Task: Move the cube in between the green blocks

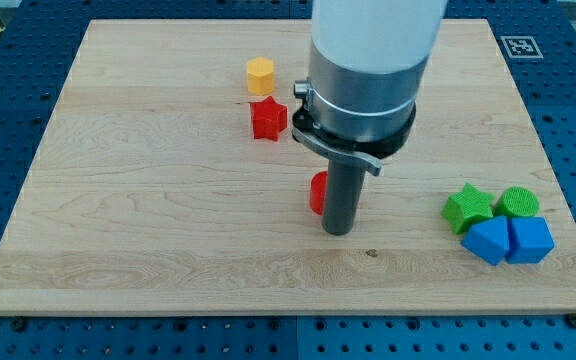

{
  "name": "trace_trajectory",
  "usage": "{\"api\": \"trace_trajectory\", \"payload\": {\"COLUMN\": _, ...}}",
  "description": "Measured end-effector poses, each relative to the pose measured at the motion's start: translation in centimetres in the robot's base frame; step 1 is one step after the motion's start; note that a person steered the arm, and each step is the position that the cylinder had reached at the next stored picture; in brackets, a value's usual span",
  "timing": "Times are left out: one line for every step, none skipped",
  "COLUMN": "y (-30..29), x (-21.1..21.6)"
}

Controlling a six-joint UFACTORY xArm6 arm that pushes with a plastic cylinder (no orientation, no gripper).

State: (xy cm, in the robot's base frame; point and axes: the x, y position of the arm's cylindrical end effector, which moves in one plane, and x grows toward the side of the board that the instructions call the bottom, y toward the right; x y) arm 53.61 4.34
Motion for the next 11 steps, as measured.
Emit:
{"api": "trace_trajectory", "payload": {"y": -0.4, "x": -0.6}}
{"api": "trace_trajectory", "payload": {"y": 3.1, "x": 3.5}}
{"api": "trace_trajectory", "payload": {"y": 9.1, "x": 6.9}}
{"api": "trace_trajectory", "payload": {"y": 16.4, "x": 7.2}}
{"api": "trace_trajectory", "payload": {"y": 20.6, "x": 7.1}}
{"api": "trace_trajectory", "payload": {"y": 20.9, "x": 5.8}}
{"api": "trace_trajectory", "payload": {"y": 20.9, "x": 4.1}}
{"api": "trace_trajectory", "payload": {"y": 20.9, "x": 2.6}}
{"api": "trace_trajectory", "payload": {"y": 20.9, "x": 1.0}}
{"api": "trace_trajectory", "payload": {"y": 18.9, "x": -0.3}}
{"api": "trace_trajectory", "payload": {"y": 16.0, "x": -1.4}}
